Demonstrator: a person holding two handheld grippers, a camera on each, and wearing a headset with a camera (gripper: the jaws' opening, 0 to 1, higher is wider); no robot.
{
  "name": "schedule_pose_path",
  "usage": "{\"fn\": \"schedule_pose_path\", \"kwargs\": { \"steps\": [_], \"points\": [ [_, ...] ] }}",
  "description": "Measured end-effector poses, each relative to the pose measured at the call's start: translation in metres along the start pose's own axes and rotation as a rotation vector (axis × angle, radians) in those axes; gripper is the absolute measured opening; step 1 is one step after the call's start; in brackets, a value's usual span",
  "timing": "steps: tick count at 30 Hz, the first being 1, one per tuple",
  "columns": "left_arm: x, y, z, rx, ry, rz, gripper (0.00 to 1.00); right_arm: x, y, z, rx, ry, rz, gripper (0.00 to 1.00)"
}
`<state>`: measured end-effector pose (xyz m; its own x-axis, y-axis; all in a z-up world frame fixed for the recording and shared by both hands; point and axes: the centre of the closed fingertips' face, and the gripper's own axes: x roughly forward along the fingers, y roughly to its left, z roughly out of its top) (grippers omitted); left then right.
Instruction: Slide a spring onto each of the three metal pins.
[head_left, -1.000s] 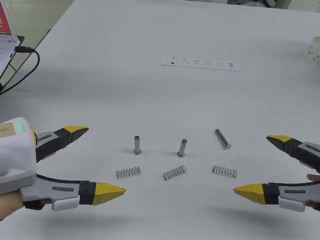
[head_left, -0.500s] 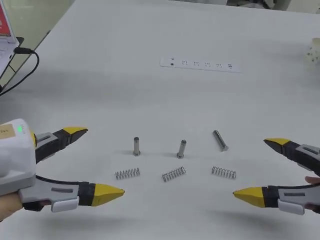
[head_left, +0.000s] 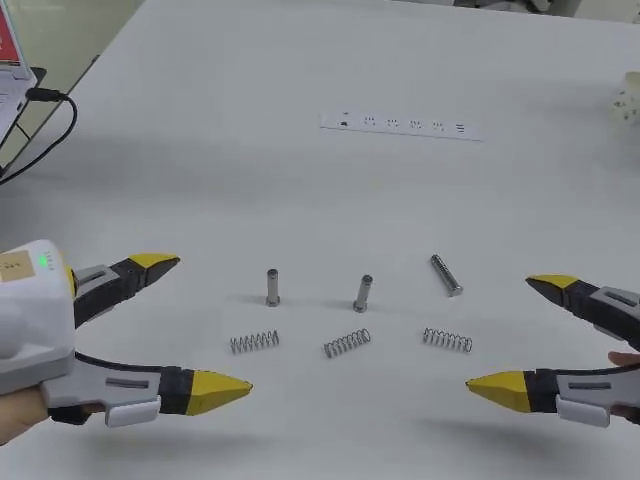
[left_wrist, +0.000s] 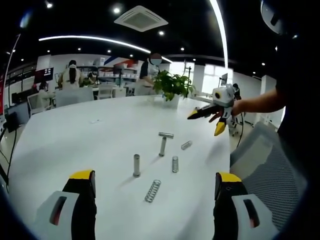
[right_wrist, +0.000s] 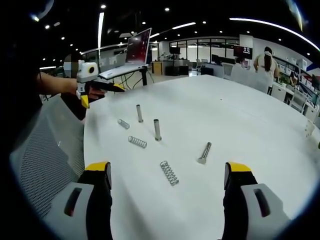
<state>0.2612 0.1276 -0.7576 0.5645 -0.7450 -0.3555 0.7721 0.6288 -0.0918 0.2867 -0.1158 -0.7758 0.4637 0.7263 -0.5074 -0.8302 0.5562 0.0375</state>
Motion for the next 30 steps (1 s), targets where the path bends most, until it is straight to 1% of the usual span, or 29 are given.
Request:
{"fn": "schedule_pose_path", "kwargs": {
  "steps": [3, 5, 11, 17, 21, 24, 30],
  "points": [
    [-0.001, 0.003, 0.000, -0.004, 0.000, 0.006, 0.97, 0.000, 0.000, -0.001, 0.000, 0.003, 0.000, 0.94],
    [-0.001, 0.004, -0.002, -0.005, 0.008, 0.010, 0.97, 0.000, 0.001, -0.001, 0.000, 0.004, 0.001, 0.94],
    [-0.001, 0.002, -0.001, -0.007, 0.006, 0.006, 0.96, 0.001, 0.003, -0.002, 0.002, 0.014, 0.007, 0.93],
    [-0.001, 0.002, -0.004, -0.008, 0.014, 0.004, 0.96, 0.005, 0.004, 0.000, 0.003, 0.017, 0.016, 0.91],
    [-0.003, 0.002, -0.005, -0.012, 0.015, 0.007, 0.96, 0.008, 0.001, 0.004, -0.001, 0.024, 0.017, 0.88],
    [-0.005, 0.002, -0.006, -0.015, 0.016, 0.009, 0.96, 0.012, 0.000, 0.006, 0.010, 0.030, 0.034, 0.85],
    [-0.005, 0.002, -0.007, -0.016, 0.020, 0.006, 0.95, 0.018, -0.005, 0.011, -0.005, 0.051, 0.042, 0.81]
  ]
}}
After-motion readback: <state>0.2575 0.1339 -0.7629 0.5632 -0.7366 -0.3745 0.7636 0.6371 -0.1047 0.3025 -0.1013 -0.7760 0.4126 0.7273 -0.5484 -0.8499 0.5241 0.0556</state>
